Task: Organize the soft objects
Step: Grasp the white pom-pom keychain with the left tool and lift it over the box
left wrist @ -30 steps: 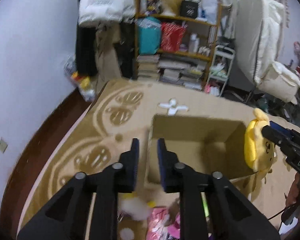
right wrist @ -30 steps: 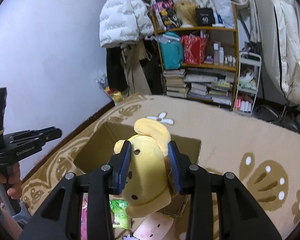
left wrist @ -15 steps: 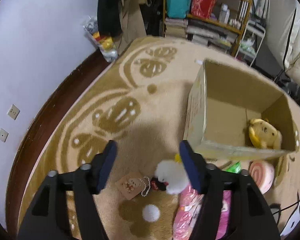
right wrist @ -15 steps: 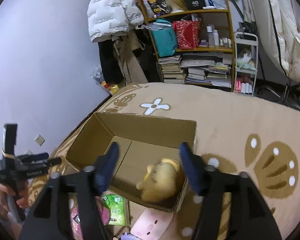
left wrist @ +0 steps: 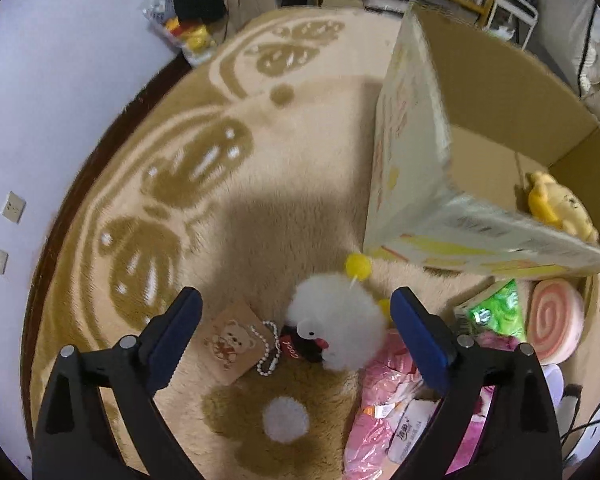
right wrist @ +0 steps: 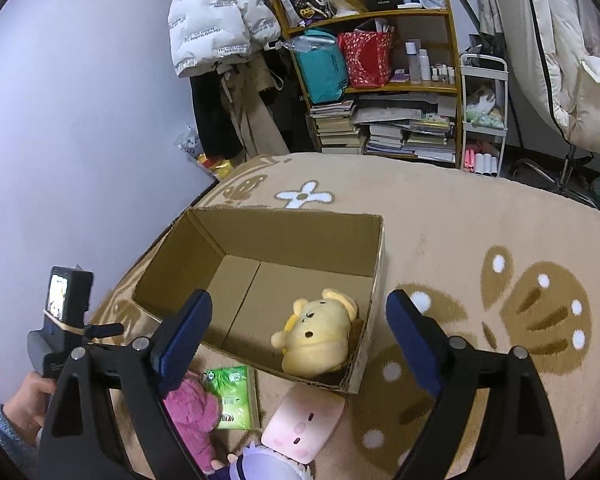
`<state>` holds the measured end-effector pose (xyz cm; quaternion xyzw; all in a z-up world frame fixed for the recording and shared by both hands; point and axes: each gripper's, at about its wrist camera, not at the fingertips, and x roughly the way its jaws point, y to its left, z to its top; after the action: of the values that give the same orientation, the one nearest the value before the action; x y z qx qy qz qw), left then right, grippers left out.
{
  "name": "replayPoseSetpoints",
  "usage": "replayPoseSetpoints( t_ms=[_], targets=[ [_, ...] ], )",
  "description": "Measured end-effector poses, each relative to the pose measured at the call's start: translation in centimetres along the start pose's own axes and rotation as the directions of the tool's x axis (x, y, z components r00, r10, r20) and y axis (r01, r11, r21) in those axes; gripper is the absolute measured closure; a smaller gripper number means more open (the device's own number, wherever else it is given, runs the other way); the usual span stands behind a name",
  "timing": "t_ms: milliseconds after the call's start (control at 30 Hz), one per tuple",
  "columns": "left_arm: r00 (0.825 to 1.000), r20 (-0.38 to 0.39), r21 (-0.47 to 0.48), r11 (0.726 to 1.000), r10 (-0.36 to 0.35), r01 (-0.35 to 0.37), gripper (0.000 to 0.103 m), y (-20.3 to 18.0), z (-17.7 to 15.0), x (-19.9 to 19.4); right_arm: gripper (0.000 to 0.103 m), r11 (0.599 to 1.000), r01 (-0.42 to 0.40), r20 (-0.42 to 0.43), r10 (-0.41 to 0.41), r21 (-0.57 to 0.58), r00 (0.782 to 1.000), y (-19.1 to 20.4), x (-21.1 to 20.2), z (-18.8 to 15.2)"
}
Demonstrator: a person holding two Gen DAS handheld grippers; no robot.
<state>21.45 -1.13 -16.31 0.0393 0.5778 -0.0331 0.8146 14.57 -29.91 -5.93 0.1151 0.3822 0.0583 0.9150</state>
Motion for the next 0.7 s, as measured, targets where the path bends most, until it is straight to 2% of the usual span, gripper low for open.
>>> replayPoseSetpoints(
  t_ms=[100, 133, 167, 333, 400, 533, 567, 700],
  targets=[
    [0.999, -0.031, -0.011, 1.000, -0.008, 0.008, 0.010, 0.0, -0.3, 1.2, 0.010, 1.000, 0.004, -0.007, -0.004, 0.001, 1.000, 0.0, 0.1, -0.1],
    [0.999, -0.039, -0.010, 1.000, -0.011, 0.010, 0.015, -0.1, -0.3, 1.6, 0.010, 1.000, 0.003, -0.009, -0.003, 0.002, 1.000, 0.0, 0.1, -0.1],
    [0.999, -0.047, -0.008, 1.000, -0.012, 0.012, 0.026, -0.2, -0.4, 1.9, 0.010, 1.000, 0.003, -0.011, -0.003, 0.004, 1.000, 0.0, 0.1, -0.1],
    [0.996, -0.069, -0.020, 0.999, -0.051, 0.050, 0.059, -0.2, -0.6, 2.8, 0.010, 1.000, 0.011, -0.019, -0.011, 0.009, 1.000, -0.3, 0.0, -0.4],
    [0.994, -0.070, -0.036, 0.996, -0.081, 0.078, 0.062, -0.1, -0.5, 2.8, 0.010, 1.000, 0.013, -0.024, -0.012, 0.017, 1.000, -0.4, 0.0, -0.6],
    [0.997, -0.051, -0.012, 0.998, -0.062, 0.061, 0.065, -0.3, -0.4, 2.3, 0.010, 1.000, 0.012, -0.033, -0.011, 0.027, 0.999, -0.6, -0.2, -0.9],
    [0.998, -0.040, -0.011, 0.999, -0.052, 0.051, 0.071, -0.3, -0.5, 2.0, 0.010, 1.000, 0.013, -0.033, -0.012, 0.027, 0.999, -0.6, -0.3, -0.9],
    [0.999, 0.028, -0.034, 0.999, -0.040, 0.041, 0.072, 0.4, -0.7, -0.5, 0.010, 1.000, 0.015, -0.031, -0.014, 0.025, 0.999, -0.5, -0.8, -1.2]
  ],
)
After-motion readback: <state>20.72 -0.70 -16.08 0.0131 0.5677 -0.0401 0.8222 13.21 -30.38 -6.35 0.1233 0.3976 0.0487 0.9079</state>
